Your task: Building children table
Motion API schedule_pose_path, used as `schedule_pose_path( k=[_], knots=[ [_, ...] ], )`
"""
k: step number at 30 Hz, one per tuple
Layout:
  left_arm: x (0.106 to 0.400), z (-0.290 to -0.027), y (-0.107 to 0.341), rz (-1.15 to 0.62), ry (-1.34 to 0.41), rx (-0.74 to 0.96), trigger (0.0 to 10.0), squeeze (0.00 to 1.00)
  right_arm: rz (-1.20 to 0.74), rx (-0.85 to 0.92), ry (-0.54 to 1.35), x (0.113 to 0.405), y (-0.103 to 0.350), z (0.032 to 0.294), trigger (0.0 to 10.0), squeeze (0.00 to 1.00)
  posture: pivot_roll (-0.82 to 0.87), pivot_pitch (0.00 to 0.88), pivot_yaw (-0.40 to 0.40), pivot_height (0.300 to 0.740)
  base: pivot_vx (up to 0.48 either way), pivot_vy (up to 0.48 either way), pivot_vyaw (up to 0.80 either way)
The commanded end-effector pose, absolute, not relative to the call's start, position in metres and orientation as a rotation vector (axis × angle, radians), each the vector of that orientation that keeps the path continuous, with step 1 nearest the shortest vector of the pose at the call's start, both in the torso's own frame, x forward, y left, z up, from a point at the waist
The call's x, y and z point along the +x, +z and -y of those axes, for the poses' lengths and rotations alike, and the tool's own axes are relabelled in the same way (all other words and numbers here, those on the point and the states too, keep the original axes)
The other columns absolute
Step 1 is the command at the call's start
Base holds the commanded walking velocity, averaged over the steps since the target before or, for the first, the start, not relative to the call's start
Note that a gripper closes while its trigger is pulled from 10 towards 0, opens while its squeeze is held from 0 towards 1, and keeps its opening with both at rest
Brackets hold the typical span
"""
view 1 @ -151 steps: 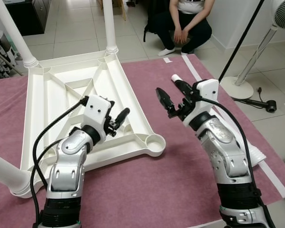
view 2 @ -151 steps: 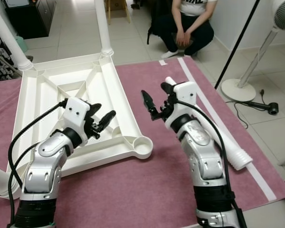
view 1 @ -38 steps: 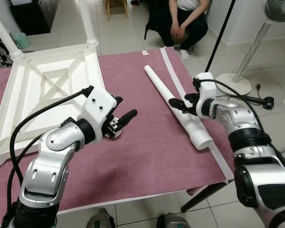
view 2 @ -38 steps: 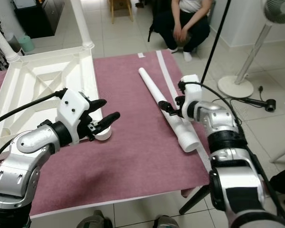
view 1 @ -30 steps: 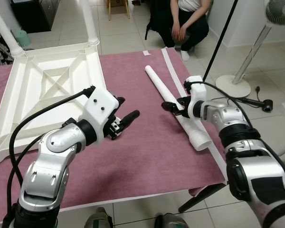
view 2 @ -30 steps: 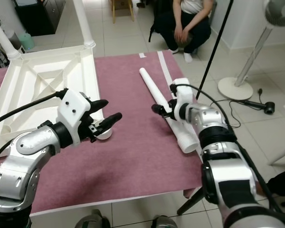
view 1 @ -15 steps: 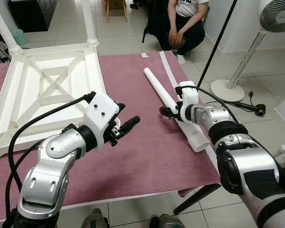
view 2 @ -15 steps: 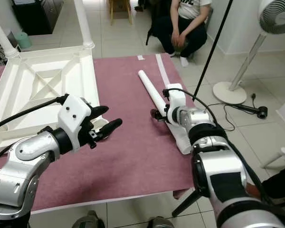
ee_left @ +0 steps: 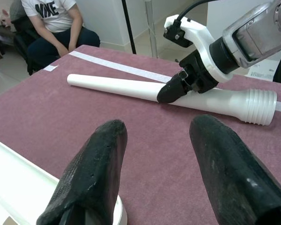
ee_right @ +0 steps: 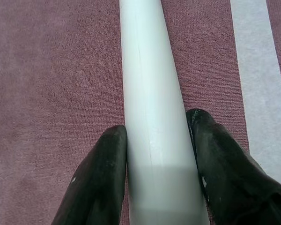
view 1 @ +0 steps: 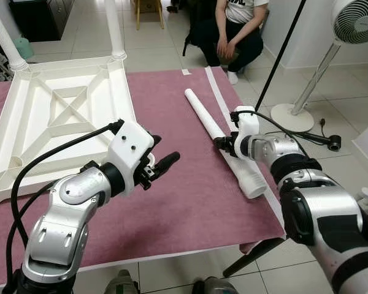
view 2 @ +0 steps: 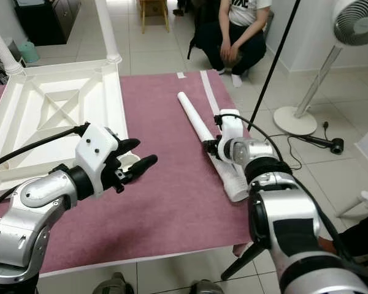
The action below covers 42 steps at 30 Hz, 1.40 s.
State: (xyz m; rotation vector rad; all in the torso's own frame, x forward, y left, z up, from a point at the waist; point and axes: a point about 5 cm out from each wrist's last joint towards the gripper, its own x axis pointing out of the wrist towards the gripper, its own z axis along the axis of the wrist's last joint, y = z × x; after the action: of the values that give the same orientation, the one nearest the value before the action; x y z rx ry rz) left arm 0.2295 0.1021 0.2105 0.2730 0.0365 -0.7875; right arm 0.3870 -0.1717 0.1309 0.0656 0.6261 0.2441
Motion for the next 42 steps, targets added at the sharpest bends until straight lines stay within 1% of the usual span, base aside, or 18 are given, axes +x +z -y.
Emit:
schedule_pose_path(
  k=[1,7,8,11,13,17,20,23,25,27,28,30,31,36,38,39,40,42],
  knots=[
    [0.231,-0.105,0.213,-0.026,-0.708,0.28,10.0,0.0,-0.723,0.117,0.212,0.378,0.112,0.171,0.0,0.0,0.09,0.014,0.032,0.74,0.0,0.0,0.0],
    [0.232,-0.104,0.213,-0.024,-0.708,0.28,10.0,0.0,-0.662,0.146,0.225,0.384,0.123,0.167,0.0,0.0,0.09,0.011,0.033,0.74,0.0,0.0,0.0],
    [0.234,-0.104,0.214,-0.016,-0.698,0.28,10.0,0.0,-0.478,0.146,0.276,0.397,0.152,0.162,10.0,0.0,0.09,0.006,0.029,0.74,0.0,0.0,0.0],
    [0.235,-0.104,0.215,-0.011,-0.686,0.273,10.0,0.0,-0.382,0.16,0.307,0.402,0.168,0.159,10.0,0.0,0.09,0.001,0.027,0.74,0.0,0.0,0.0],
    [0.239,-0.103,0.219,0.007,-0.65,0.241,10.0,0.0,-0.188,0.157,0.37,0.406,0.2,0.153,10.0,0.0,0.09,0.0,0.032,0.74,0.0,0.0,0.0],
    [0.242,-0.103,0.223,0.014,-0.631,0.22,10.0,0.0,-0.12,0.147,0.388,0.406,0.212,0.15,10.0,0.0,0.09,0.0,0.032,0.74,0.0,0.0,0.0],
    [0.259,-0.102,0.24,0.048,-0.566,0.101,10.0,0.0,0.076,0.048,0.504,0.397,0.243,0.129,10.0,0.0,0.07,0.0,0.046,0.74,0.0,0.0,0.0],
    [0.272,-0.101,0.252,0.072,-0.513,0.049,10.0,0.0,0.181,-0.053,0.575,0.39,0.252,0.113,10.0,0.0,0.07,0.0,0.047,0.74,0.0,0.0,0.0],
    [0.272,-0.101,0.252,0.072,-0.513,0.049,10.0,0.0,0.181,-0.053,0.575,0.39,0.252,0.113,10.0,0.0,0.07,0.0,0.047,0.74,0.0,0.0,0.0],
    [0.285,-0.1,0.26,0.07,-0.453,-0.004,10.0,0.0,0.255,-0.148,0.635,0.382,0.247,0.098,10.0,0.0,0.08,0.0,0.032,0.74,0.0,0.0,0.0],
    [0.288,-0.099,0.261,0.06,-0.439,-0.049,10.0,0.15,0.287,-0.183,0.663,0.377,0.242,0.09,10.0,0.0,0.08,0.0,0.027,0.74,0.0,0.0,0.0],
    [0.29,-0.098,0.261,0.054,-0.435,-0.08,10.0,0.15,0.306,-0.201,0.679,0.373,0.239,0.086,10.0,0.0,0.08,0.0,0.023,0.74,0.0,0.0,0.0],
    [0.291,-0.098,0.261,0.047,-0.435,-0.137,10.0,1.0,0.334,-0.23,0.695,0.368,0.235,0.08,10.0,0.0,0.09,0.0,0.019,0.74,0.0,0.0,0.0],
    [0.29,-0.094,0.265,0.042,-0.448,-0.28,10.0,1.0,0.386,-0.276,0.725,0.356,0.226,0.068,10.0,0.0,0.1,0.0,0.008,0.74,0.0,0.0,0.0],
    [0.29,-0.094,0.265,0.042,-0.448,-0.28,10.0,1.0,0.386,-0.276,0.725,0.356,0.226,0.068,10.0,0.0,0.1,0.0,0.008,0.74,0.0,0.0,0.0],
    [0.291,-0.091,0.268,0.035,-0.458,-0.381,10.0,0.98,0.412,-0.295,0.735,0.35,0.222,0.062,10.0,0.0,0.1,0.0,0.006,0.74,0.0,0.0,0.0],
    [0.293,-0.089,0.271,0.022,-0.465,-0.465,10.0,0.0,0.443,-0.317,0.746,0.346,0.221,0.057,10.0,0.0,0.1,0.0,0.003,0.74,0.0,0.0,0.0],
    [0.293,-0.089,0.271,0.022,-0.465,-0.465,10.0,0.0,0.443,-0.317,0.746,0.346,0.221,0.057,10.0,0.0,0.1,0.0,0.003,0.74,0.0,0.0,0.0]
  ],
)
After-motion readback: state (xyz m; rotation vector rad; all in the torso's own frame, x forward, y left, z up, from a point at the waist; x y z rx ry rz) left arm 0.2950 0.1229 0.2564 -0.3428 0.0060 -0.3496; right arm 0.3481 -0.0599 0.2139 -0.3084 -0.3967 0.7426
